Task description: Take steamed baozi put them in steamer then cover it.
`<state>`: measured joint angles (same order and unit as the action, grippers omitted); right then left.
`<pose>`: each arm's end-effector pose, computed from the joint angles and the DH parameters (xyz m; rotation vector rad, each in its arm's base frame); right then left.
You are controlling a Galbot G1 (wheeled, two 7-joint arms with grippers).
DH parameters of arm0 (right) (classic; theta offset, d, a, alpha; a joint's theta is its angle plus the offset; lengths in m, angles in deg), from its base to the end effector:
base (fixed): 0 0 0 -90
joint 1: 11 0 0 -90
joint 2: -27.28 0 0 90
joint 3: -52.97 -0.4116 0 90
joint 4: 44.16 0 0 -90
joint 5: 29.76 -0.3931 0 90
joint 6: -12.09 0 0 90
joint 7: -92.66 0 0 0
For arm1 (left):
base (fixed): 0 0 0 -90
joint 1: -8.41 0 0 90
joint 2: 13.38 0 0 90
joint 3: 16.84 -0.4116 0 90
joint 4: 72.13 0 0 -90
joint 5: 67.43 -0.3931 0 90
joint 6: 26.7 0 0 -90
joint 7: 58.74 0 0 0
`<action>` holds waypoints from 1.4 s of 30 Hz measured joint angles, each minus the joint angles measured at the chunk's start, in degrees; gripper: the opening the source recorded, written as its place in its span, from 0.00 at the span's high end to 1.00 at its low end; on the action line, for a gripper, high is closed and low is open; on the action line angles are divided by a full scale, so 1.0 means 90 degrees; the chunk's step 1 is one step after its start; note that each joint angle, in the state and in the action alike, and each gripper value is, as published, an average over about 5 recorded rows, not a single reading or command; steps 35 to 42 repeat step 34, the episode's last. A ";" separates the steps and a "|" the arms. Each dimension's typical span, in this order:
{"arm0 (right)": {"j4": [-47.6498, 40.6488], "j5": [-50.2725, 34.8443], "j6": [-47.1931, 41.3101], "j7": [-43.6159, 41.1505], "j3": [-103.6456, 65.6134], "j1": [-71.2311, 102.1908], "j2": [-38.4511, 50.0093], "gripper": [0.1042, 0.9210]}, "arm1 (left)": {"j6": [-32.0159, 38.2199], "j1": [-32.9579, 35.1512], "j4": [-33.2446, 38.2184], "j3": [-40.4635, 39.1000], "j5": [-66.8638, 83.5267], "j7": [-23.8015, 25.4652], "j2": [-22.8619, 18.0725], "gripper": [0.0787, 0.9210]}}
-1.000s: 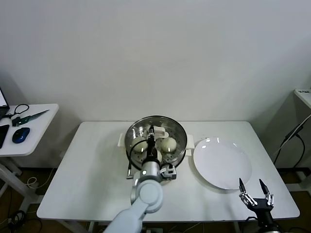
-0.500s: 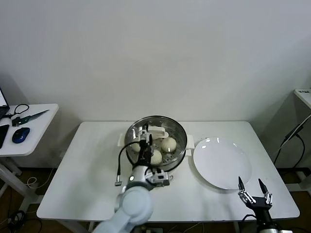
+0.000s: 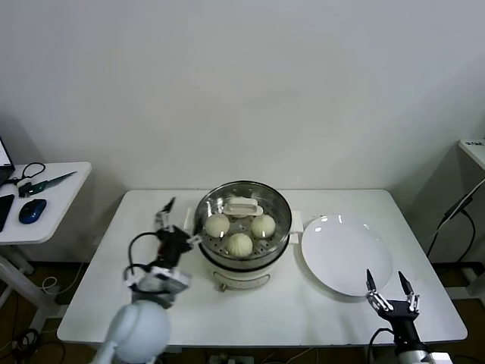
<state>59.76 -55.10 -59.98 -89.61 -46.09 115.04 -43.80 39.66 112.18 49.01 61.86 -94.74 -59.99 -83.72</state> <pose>0.1397 -0.1596 -0.4484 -0.0784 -3.1086 -0.0898 0.2685 0.0080 -0.2906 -0.1102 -2.8819 -1.1251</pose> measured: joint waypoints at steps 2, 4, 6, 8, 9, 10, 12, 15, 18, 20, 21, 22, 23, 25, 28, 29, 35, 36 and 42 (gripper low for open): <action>-0.0028 0.0124 -0.0002 0.0013 0.0020 -0.0024 -0.0012 0.12 | 0.0362 0.0204 -0.0097 0.0488 0.0783 -0.0164 0.0051 0.12; -0.0070 0.0250 -0.0003 0.0023 0.0039 -0.0047 -0.0028 0.12 | 0.0730 0.0401 -0.0260 0.0859 0.1457 -0.0295 0.0089 0.12; -0.0125 0.0366 -0.0002 0.0030 0.0061 -0.0073 -0.0046 0.12 | 0.1105 0.0583 -0.0473 0.1129 0.2031 -0.0398 0.0104 0.12; -0.0185 0.0459 -0.0003 0.0034 0.0084 -0.0095 -0.0061 0.12 | 0.1464 0.0734 -0.0715 0.1316 0.2506 -0.0473 0.0100 0.12; -0.0214 0.0497 -0.0004 0.0035 0.0095 -0.0105 -0.0066 0.12 | 0.1633 0.0798 -0.0839 0.1387 0.2715 -0.0503 0.0092 0.12; -0.0239 0.0530 -0.0005 0.0035 0.0104 -0.0111 -0.0069 0.12 | 0.1790 0.0854 -0.0958 0.1446 0.2904 -0.0528 0.0080 0.12; -0.0276 0.0586 -0.0012 0.0035 0.0118 -0.0117 -0.0068 0.12 | 0.2060 0.0951 -0.1174 0.1545 0.3241 -0.0572 0.0048 0.12; -0.0321 0.0657 -0.0019 0.0036 0.0135 -0.0122 -0.0066 0.12 | 0.2372 0.1081 -0.1421 0.1664 0.3656 -0.0609 0.0009 0.12; -0.0369 0.0707 -0.0015 0.0035 0.0155 -0.0138 -0.0067 0.12 | 0.2608 0.1193 -0.1593 0.1760 0.3971 -0.0619 -0.0009 0.12; -0.0387 0.0731 -0.0013 0.0033 0.0172 -0.0150 -0.0069 0.12 | 0.2733 0.1259 -0.1681 0.1806 0.4136 -0.0617 -0.0022 0.12; -0.0391 0.0743 -0.0013 0.0032 0.0180 -0.0155 -0.0072 0.12 | 0.2787 0.1291 -0.1718 0.1824 0.4208 -0.0614 -0.0030 0.12; -0.0393 0.0753 -0.0014 0.0032 0.0189 -0.0160 -0.0075 0.12 | 0.2837 0.1319 -0.1753 0.1839 0.4274 -0.0611 -0.0037 0.12; -0.0394 0.0763 -0.0016 0.0031 0.0197 -0.0163 -0.0077 0.12 | 0.2883 0.1344 -0.1784 0.1853 0.4332 -0.0609 -0.0043 0.12; -0.0394 0.0776 -0.0019 0.0031 0.0208 -0.0168 -0.0078 0.12 | 0.2965 0.1383 -0.1842 0.1881 0.4436 -0.0607 -0.0050 0.12; -0.0396 0.0781 -0.0023 0.0031 0.0214 -0.0171 -0.0070 0.12 | 0.3062 0.1425 -0.1915 0.1920 0.4560 -0.0612 -0.0058 0.12; -0.0398 0.0779 -0.0024 0.0031 0.0215 -0.0172 -0.0066 0.12 | 0.3089 0.1437 -0.1935 0.1931 0.4595 -0.0614 -0.0061 0.12; -0.0405 0.0764 -0.0025 0.0031 0.0219 -0.0170 -0.0052 0.12 | 0.3178 0.1475 -0.2006 0.1967 0.4707 -0.0620 -0.0069 0.12; -0.0405 0.0764 -0.0025 0.0031 0.0219 -0.0170 -0.0052 0.12 | 0.3178 0.1475 -0.2006 0.1967 0.4707 -0.0620 -0.0069 0.12; -0.0405 0.0764 -0.0025 0.0031 0.0219 -0.0170 -0.0052 0.12 | 0.3178 0.1475 -0.2006 0.1967 0.4707 -0.0620 -0.0069 0.12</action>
